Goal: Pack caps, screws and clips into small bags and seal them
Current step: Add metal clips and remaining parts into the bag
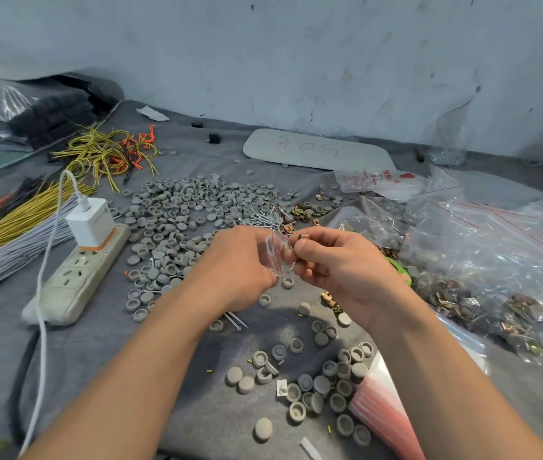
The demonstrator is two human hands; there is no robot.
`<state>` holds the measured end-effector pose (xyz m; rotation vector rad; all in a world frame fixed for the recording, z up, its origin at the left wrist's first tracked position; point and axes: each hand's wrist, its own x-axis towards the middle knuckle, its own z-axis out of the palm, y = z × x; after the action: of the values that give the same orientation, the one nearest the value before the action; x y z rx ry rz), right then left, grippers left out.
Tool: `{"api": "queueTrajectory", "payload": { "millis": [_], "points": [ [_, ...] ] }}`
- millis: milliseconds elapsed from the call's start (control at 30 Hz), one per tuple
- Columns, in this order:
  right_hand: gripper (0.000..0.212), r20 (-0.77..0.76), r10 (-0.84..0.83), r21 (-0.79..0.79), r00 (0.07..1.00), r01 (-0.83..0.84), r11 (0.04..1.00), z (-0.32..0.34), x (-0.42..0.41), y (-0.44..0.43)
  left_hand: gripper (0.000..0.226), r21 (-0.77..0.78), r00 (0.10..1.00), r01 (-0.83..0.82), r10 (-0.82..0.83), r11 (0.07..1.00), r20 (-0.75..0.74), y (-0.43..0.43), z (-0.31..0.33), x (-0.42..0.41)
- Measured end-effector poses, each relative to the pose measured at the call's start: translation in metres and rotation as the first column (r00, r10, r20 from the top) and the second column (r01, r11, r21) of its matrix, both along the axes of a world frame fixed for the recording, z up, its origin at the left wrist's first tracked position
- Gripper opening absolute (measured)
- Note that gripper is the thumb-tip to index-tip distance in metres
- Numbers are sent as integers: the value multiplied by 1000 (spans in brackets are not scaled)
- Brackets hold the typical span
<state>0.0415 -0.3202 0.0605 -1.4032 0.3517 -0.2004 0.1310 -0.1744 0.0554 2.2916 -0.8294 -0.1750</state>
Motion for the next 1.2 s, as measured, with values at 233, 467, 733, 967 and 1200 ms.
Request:
{"api": "queueTrajectory", "payload": {
  "millis": [233, 467, 733, 967, 1200],
  "points": [
    [13, -3, -154, -8, 988, 154, 988, -2, 1, -7, 34, 4, 1000, -11, 11, 1000, -15, 2, 0, 2],
    [13, -40, -301, -430, 953, 255, 866, -6, -5, -18, 31, -4, 1000, 1, -1, 1000, -30, 1, 0, 3],
    [16, -222, -92, -300, 971, 22, 954, -12, 0, -6, 39, -62, 999, 18, -20, 998, -33, 2, 2, 1],
    [25, 39, 10, 140, 999, -15, 990, -4, 2, 2, 30, -19, 996, 84, -83, 996, 44, 1, 3, 2],
    [16, 119, -108, 295, 987, 69, 953, -1, 3, -2, 40, -294, 988, 43, -85, 955, -131, 3, 4, 0]
  ]
}}
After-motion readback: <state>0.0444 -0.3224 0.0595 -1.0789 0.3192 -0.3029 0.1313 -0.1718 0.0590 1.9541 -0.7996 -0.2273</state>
